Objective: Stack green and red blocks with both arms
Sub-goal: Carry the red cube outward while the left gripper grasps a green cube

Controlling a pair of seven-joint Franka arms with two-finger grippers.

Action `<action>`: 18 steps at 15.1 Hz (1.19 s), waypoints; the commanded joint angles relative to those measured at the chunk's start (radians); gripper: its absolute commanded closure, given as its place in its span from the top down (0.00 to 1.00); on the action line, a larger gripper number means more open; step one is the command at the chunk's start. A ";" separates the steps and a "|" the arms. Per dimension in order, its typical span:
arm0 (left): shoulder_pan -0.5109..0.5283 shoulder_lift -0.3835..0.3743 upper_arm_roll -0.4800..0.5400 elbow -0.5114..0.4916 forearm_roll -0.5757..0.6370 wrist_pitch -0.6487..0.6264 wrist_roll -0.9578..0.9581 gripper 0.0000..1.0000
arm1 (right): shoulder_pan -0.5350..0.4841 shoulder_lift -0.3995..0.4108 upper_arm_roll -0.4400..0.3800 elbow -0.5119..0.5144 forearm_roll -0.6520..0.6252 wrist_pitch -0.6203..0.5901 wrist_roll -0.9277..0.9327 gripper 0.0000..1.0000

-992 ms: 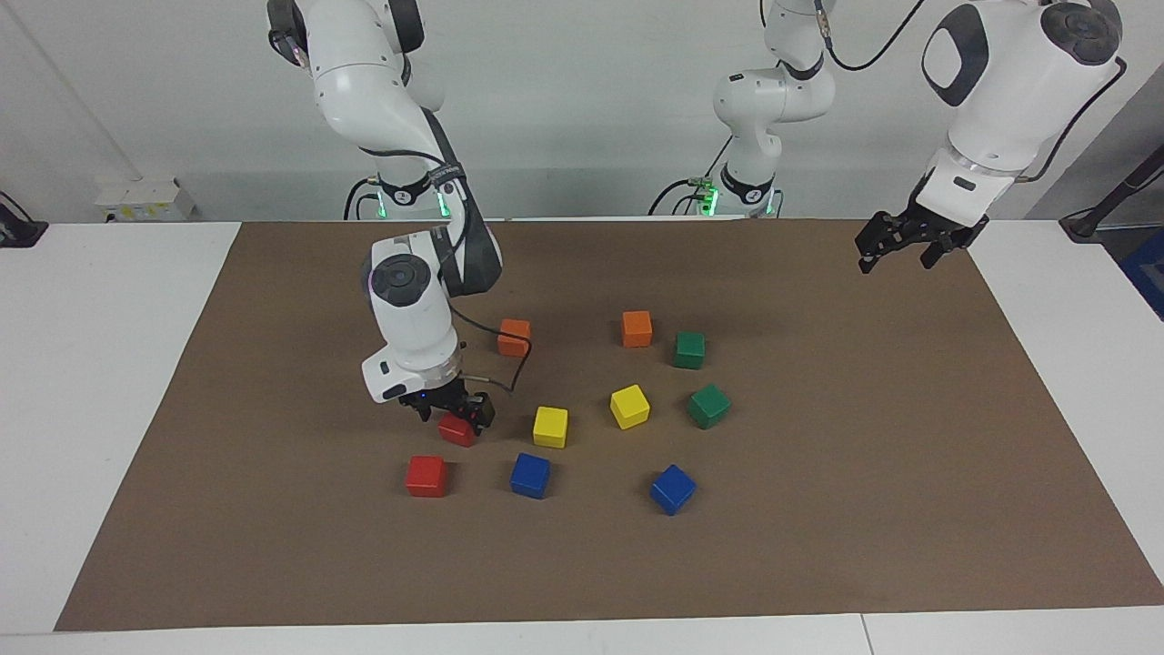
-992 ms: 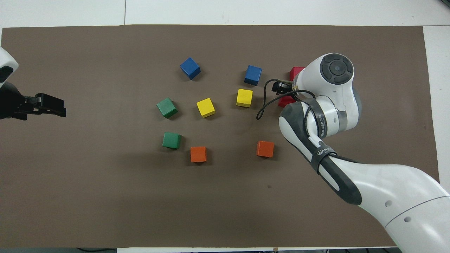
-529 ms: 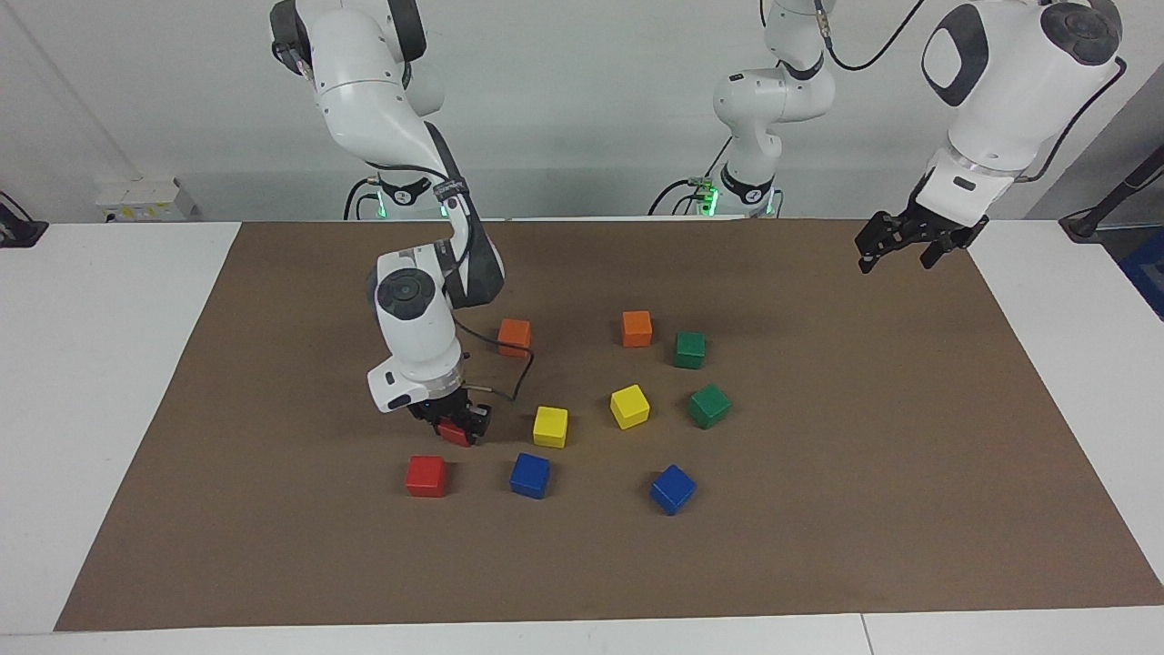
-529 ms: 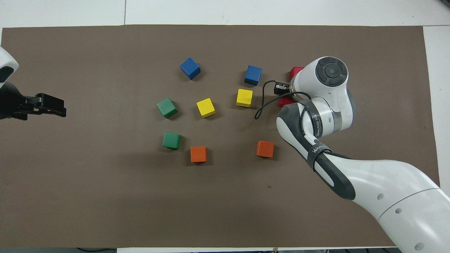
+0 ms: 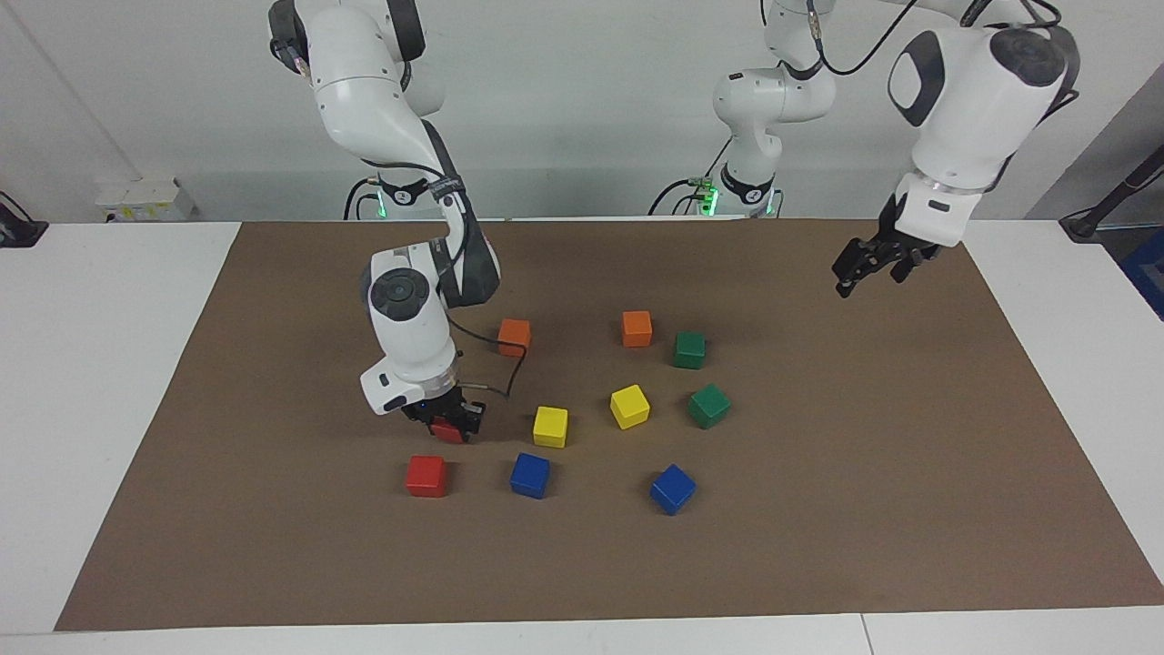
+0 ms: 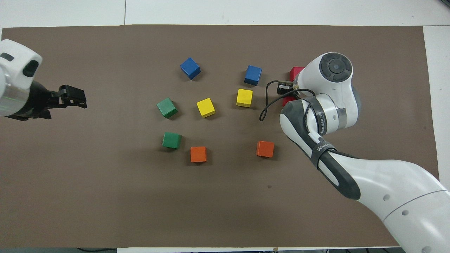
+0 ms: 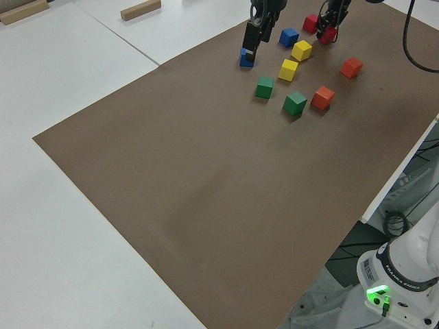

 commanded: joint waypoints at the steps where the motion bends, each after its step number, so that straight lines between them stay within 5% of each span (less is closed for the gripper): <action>1: -0.117 0.102 0.009 -0.006 -0.005 0.113 -0.203 1.00 | -0.101 -0.159 0.007 -0.037 -0.005 -0.156 -0.233 0.00; 4: -0.165 0.185 0.011 -0.032 -0.004 0.254 -0.308 1.00 | -0.220 -0.261 0.007 -0.155 -0.005 -0.160 -0.444 0.00; 9: -0.239 0.403 0.015 0.038 0.057 0.410 -0.444 1.00 | -0.365 -0.295 0.008 -0.335 0.000 0.070 -0.655 0.00; 18: -0.251 0.432 0.015 -0.078 0.098 0.579 -0.506 1.00 | -0.360 -0.150 0.010 -0.341 0.017 0.285 -0.610 0.00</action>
